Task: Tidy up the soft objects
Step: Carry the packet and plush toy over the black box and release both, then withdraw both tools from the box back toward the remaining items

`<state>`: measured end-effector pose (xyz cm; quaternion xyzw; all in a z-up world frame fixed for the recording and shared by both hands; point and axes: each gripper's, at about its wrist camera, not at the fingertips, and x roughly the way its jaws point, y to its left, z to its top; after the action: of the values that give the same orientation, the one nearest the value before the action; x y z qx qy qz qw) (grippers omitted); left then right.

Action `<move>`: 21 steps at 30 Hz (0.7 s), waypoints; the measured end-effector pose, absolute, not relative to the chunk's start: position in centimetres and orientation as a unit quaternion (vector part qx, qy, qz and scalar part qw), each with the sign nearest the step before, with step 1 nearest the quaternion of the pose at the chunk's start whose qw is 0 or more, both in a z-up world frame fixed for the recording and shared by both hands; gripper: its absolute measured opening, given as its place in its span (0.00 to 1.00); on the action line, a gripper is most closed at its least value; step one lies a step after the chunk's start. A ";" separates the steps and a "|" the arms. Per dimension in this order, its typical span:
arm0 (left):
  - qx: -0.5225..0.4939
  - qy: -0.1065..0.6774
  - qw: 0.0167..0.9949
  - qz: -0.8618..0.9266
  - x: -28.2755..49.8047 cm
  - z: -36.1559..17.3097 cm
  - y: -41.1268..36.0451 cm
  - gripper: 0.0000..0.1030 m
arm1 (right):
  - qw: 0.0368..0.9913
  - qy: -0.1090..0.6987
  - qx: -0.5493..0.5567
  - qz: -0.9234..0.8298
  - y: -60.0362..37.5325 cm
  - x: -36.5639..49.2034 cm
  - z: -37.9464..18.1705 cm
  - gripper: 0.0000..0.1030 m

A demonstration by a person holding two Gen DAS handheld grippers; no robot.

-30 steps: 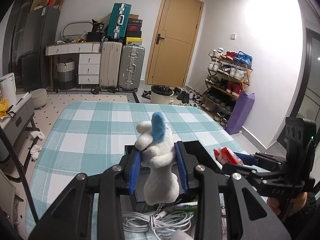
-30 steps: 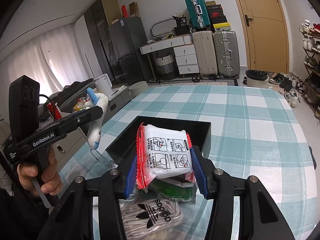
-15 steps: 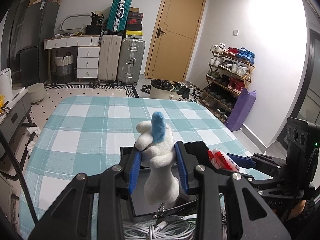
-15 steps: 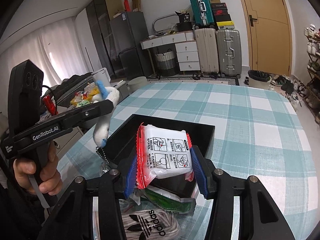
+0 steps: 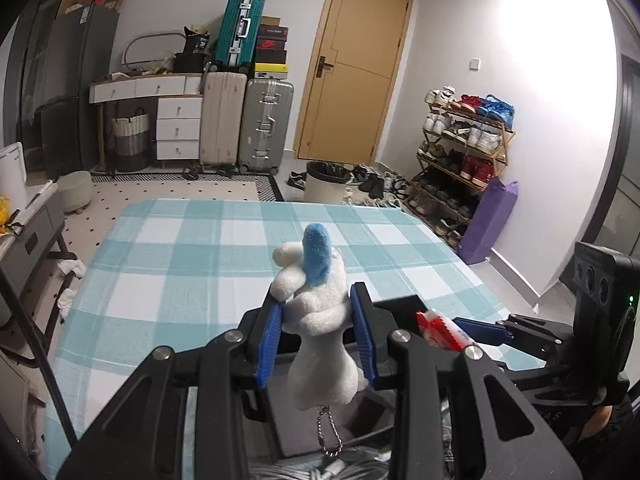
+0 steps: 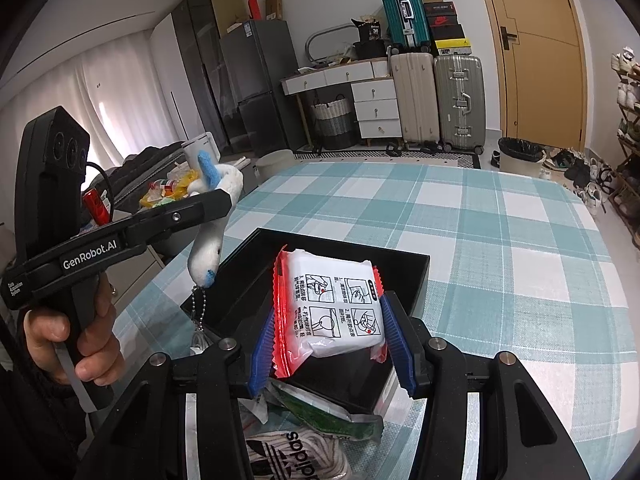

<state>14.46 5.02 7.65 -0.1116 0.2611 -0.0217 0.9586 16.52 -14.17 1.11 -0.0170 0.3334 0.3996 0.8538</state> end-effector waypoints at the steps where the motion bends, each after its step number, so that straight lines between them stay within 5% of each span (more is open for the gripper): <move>1: -0.118 0.263 0.957 -0.026 14.6 7.7 5.3 0.31 | 0.854 0.332 -0.018 0.399 -14.2 16.6 1.2 0.49; 13: -0.095 0.282 0.954 -0.036 14.9 6.4 4.3 0.32 | 0.851 0.337 -0.026 0.401 -13.3 17.7 0.7 0.49; 15: -0.091 0.291 0.952 -0.039 15.0 6.3 4.2 0.37 | 0.855 0.334 -0.029 0.396 -13.2 17.7 0.7 0.55; 17: -0.087 0.294 0.951 -0.036 14.9 6.3 4.1 0.56 | 0.860 0.328 -0.032 0.390 -13.3 17.7 0.8 0.66; 21: -0.081 0.293 0.952 -0.038 14.2 6.5 3.9 0.62 | 0.863 0.322 -0.034 0.387 -13.6 17.3 1.3 0.77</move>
<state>14.20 3.94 6.53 -0.0813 0.2926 -0.0378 0.9520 17.31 -13.64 1.27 -0.0340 0.3218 0.3869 0.8635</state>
